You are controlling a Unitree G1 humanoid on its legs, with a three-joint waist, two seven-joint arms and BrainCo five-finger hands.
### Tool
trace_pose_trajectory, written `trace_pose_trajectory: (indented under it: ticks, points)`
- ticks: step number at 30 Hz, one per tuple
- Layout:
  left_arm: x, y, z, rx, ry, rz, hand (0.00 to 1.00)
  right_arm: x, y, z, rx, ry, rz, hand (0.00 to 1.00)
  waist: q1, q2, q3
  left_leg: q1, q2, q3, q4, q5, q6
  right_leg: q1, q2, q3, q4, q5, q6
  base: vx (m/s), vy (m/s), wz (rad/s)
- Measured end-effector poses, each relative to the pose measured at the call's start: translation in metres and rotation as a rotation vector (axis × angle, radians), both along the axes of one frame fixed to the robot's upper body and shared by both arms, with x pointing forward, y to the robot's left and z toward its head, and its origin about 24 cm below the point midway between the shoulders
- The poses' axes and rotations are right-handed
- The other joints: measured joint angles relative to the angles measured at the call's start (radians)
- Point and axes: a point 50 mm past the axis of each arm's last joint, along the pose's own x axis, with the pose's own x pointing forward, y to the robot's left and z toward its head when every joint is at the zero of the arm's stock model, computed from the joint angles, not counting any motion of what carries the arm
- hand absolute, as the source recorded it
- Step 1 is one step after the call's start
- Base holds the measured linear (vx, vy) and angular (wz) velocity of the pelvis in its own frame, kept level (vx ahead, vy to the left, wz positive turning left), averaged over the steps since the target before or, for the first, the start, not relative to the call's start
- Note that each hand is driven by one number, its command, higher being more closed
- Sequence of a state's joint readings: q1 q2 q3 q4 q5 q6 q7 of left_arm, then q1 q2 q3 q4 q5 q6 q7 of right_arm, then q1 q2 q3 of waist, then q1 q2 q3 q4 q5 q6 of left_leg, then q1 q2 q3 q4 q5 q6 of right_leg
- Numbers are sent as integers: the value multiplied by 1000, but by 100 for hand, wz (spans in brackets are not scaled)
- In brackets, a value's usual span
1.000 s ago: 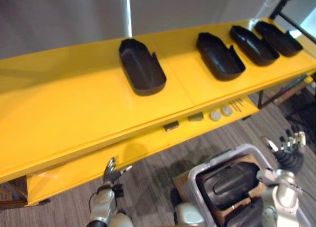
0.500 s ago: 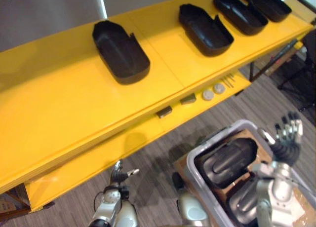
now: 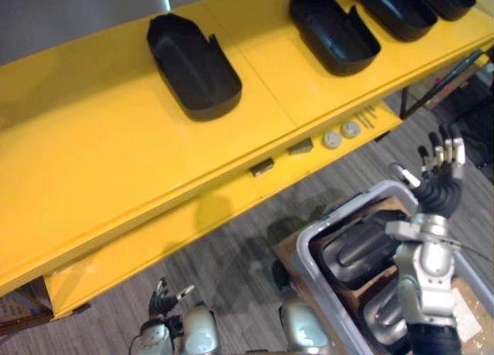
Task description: Walk over and take plastic housings, then place them on the shelf
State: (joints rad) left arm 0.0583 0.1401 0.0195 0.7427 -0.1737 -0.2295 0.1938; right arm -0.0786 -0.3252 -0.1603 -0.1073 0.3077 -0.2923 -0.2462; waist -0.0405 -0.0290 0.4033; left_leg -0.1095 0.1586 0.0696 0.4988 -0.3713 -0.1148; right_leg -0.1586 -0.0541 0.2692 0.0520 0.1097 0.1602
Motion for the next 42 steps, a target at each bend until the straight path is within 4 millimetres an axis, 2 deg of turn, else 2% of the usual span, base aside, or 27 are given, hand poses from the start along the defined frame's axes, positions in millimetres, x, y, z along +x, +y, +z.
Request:
trace_pose_trajectory:
  ticks: [2,4,5,6,7,8,9,10,12,13,14,15,16,17,18,19,20,23,25,29,30,31,34,36,40,42]
  points:
    - [19,-6,13,22,-70,-54,0,1,-2,-7,26,36,-35,0,-1,6,18,3,-4,-14,38,-17,13,-3,7,3,38,0,0,-71,84,-15]
    - [34,-9,26,41,-130,-111,0,-16,-10,-26,67,98,-77,0,-4,1,21,7,-6,11,89,-63,34,-35,20,13,110,0,0,-129,133,-54]
    - [35,-8,28,56,-133,-124,0,-25,-13,-34,82,122,-92,0,-4,-11,27,18,-12,34,111,-76,50,-37,14,0,131,1,-1,-223,145,-84]
    - [34,-3,28,78,-113,-134,0,-34,-16,-40,84,142,-94,0,-6,-28,37,38,-28,60,129,-92,71,-35,-1,-35,140,15,-11,-174,94,-85]
    - [33,0,27,83,-99,-127,0,-37,-18,-41,79,150,-84,0,-8,-33,39,41,-29,78,132,-95,84,-38,-2,-46,121,51,-28,-332,139,-117]
    - [28,6,24,82,-69,-100,0,-39,-17,-42,67,156,-63,0,-7,-26,41,37,6,135,129,-88,107,-49,-1,-96,130,78,-82,-261,91,-108]
    - [25,11,20,82,-41,-77,0,-40,-17,-43,60,160,-50,0,-8,-29,40,35,12,162,123,-76,116,-76,-9,-174,265,-7,-93,-363,139,-114]
    - [17,16,15,80,1,-54,0,-38,-15,-42,46,159,-27,0,-3,-29,39,40,23,191,106,-58,124,-81,-28,-261,391,-95,-109,-227,96,-81]
    - [2,24,6,83,60,-26,0,-32,-6,-39,18,148,14,0,7,-31,34,31,43,220,84,-30,127,-52,-46,-335,446,-153,-127,-182,60,-67]
    - [-15,31,-2,91,116,-8,0,-27,4,-38,4,141,55,0,25,-31,30,18,58,247,57,-2,124,-17,-70,-387,447,-189,-129,-162,-18,-79]
    - [-33,38,-9,93,171,20,0,-23,12,-36,-17,137,82,0,49,-55,16,10,69,274,28,23,116,18,-91,-424,426,-210,-127,-152,-49,-77]
    - [-42,41,-11,94,192,40,0,-21,15,-35,-31,133,91,0,60,-56,14,2,74,278,21,32,110,40,-101,-445,409,-214,-129,-109,-108,-68]
    - [-61,48,-16,97,237,72,0,-17,20,-32,-36,123,103,0,80,-69,6,-11,81,292,15,45,99,87,-121,-470,356,-210,-131,-90,-159,-52]
    - [-79,53,-21,93,284,115,0,-13,24,-30,-44,122,101,0,95,-96,-10,-31,81,302,31,50,88,122,-135,-488,278,-194,-109,-89,-221,-49]
    - [-90,54,-25,81,316,145,0,-10,25,-28,-48,120,90,0,104,-97,-11,-45,82,293,40,55,78,129,-128,-506,232,-205,-91,-60,-200,-40]
    - [-96,54,-28,67,332,167,0,-8,25,-26,-43,116,81,0,111,-92,-12,-56,78,271,45,63,69,130,-120,-513,206,-203,-81,-47,-254,-46]
    - [-115,48,-34,29,367,209,0,-3,24,-24,-33,121,65,0,112,-74,-14,-78,79,202,48,72,55,150,-95,-515,129,-185,-26,-31,-193,-39]
    - [-133,38,-42,-20,420,222,0,-5,17,-36,-24,193,19,0,93,-45,-25,-79,93,184,40,85,39,155,-71,-514,112,-176,-20,-49,-117,-12]
    - [-139,33,-44,-73,416,240,0,-10,11,-44,-11,241,-20,0,85,-45,-25,-67,91,189,14,104,31,133,-70,-494,124,-180,-27,-104,-68,-23]
    - [-130,28,-42,-117,343,245,0,-16,-11,-47,19,253,-145,0,76,-45,-24,-89,69,185,-23,131,30,58,-76,-454,134,-162,-36,-87,-30,-32]
    - [-123,29,-40,-113,314,236,0,-20,-24,-54,49,281,-237,0,64,-47,-15,-108,60,183,-28,141,34,36,-83,-452,139,-154,-35,-78,-5,-8]
    - [-118,29,-39,-108,296,229,0,-22,-30,-58,65,291,-278,0,59,-46,-6,-112,57,182,-28,143,36,31,-86,-452,143,-153,-35,-59,3,4]
    - [-86,30,-31,-85,193,187,0,-33,-49,-75,143,342,-455,0,49,-47,23,-159,35,141,-8,144,37,-14,-95,-449,168,-147,-29,-71,15,4]
    - [-56,26,-20,-72,104,130,0,-35,-56,-83,179,367,-534,0,47,-53,38,-195,22,135,3,146,42,-52,-106,-441,183,-139,-24,-68,52,1]
    - [-16,24,-2,-38,-22,52,0,-20,-57,-89,247,381,-614,0,53,-65,57,-250,12,130,23,151,51,-95,-114,-434,184,-118,-20,-51,45,0]
    - [-3,17,4,-39,-63,22,0,-10,-61,-85,284,370,-658,0,56,-57,72,-270,-2,107,32,153,54,-104,-122,-436,183,-112,-15,-36,51,13]
